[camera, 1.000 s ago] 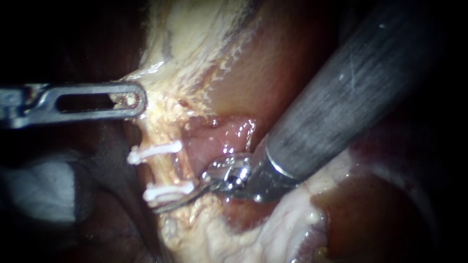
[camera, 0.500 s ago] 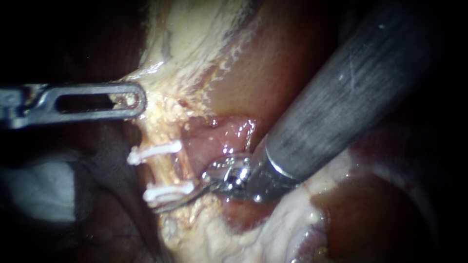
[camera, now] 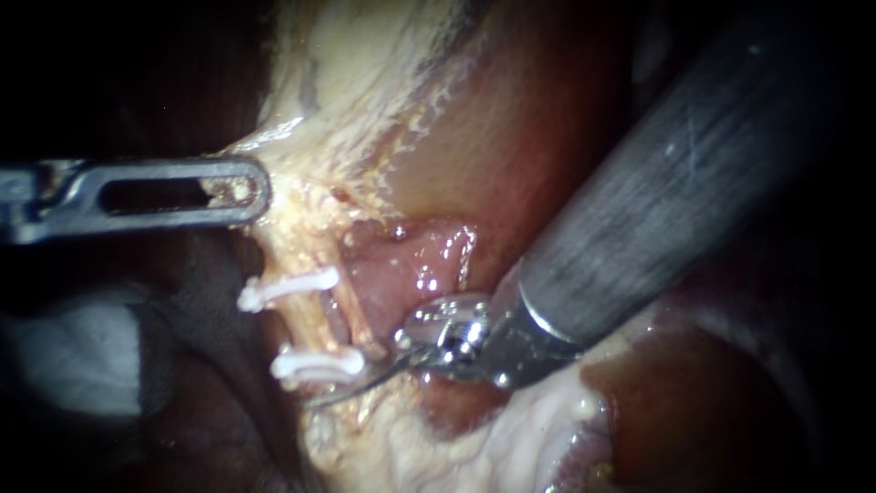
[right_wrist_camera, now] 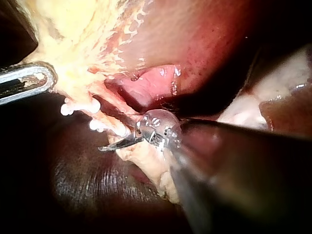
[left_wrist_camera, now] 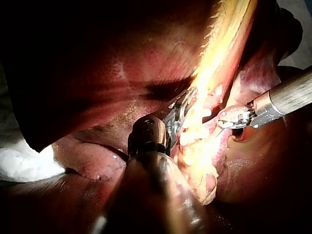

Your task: Go to the cutting position left tube

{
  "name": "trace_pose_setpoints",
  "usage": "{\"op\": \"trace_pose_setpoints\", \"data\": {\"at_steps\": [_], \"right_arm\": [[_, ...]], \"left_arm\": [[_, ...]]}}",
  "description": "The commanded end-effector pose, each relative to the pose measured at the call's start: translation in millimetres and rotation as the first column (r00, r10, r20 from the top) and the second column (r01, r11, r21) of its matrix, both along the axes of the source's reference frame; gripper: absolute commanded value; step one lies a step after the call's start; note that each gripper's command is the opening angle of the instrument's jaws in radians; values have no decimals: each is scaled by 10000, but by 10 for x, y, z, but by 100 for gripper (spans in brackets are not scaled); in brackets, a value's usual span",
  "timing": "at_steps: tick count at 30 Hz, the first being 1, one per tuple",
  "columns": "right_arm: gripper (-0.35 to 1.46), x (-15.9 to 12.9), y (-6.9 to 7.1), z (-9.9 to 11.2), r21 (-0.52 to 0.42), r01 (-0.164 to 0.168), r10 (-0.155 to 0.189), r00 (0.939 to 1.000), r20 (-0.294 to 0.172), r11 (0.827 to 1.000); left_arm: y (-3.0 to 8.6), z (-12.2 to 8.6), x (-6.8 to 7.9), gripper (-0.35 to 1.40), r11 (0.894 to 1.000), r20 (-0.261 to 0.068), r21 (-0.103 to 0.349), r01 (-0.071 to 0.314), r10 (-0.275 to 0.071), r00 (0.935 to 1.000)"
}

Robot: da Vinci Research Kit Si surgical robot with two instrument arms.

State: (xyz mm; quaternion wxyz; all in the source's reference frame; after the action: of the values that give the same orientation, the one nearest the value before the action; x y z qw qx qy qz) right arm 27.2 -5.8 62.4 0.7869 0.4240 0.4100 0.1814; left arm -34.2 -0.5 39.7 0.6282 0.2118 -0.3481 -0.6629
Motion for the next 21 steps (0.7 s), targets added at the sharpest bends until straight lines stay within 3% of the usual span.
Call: {"op": "trace_pose_setpoints", "data": {"at_steps": [1,8,16,21], "right_arm": [[141,-2,1,-2,4,-1,1,10000,-12,10000],[143,-19,8,-23,-84,-20,20,10000,-46,10000],[143,-45,25,-59,-380,-309,305,9995,-104,9988],[143,-49,30,-69,-450,-420,416,9991,-103,9981]], "left_arm": [[0,0,0,-35,10000,-5,0,4,-4,10000],[0,-1,1,-35,10000,-3,1,-1,1,10000],[-1,-2,1,-35,10000,-7,2,6,-6,10000],[-1,-3,1,-35,10000,-9,4,8,-8,10000]]}}
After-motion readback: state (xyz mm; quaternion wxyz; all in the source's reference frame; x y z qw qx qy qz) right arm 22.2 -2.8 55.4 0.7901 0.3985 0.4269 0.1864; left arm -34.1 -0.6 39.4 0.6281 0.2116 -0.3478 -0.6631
